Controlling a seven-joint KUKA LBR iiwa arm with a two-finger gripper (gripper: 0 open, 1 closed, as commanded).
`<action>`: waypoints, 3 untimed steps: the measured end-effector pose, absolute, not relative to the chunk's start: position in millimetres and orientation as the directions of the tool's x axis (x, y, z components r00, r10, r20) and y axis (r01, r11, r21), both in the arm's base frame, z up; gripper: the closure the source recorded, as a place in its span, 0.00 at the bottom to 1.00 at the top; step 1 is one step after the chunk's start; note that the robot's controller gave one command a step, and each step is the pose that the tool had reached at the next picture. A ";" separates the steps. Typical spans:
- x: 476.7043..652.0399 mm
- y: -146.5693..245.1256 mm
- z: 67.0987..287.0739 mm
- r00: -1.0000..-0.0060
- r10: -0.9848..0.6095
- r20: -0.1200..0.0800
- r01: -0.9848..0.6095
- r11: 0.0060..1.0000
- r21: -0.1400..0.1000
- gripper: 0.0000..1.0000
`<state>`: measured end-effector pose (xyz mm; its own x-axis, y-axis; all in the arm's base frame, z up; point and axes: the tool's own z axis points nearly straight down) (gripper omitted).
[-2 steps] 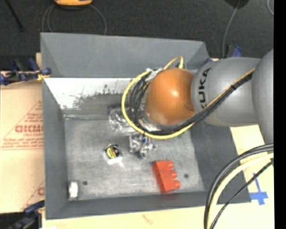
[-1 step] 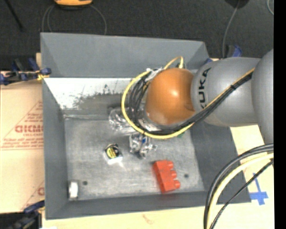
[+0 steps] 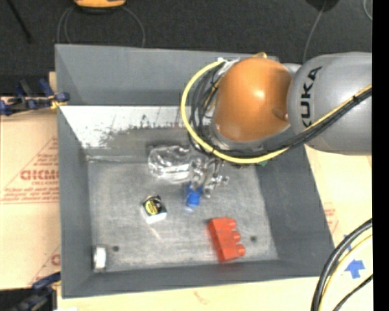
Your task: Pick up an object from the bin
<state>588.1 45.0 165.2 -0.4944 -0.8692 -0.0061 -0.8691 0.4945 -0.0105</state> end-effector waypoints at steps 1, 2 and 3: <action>586.5 40.3 247.2 -0.545 -0.839 -0.006 -0.839 0.545 -0.011 1.00; 566.4 53.5 150.4 -0.606 -0.795 0.001 -0.795 0.606 0.006 1.00; 566.1 55.3 227.8 -0.559 -0.829 -0.007 -0.829 0.559 -0.009 1.00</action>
Offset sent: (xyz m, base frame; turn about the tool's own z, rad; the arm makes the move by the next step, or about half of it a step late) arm -0.0044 -0.0034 0.0761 0.0573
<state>566.1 55.3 227.8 -0.5586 -0.8294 -0.0065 -0.8293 0.5587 -0.0085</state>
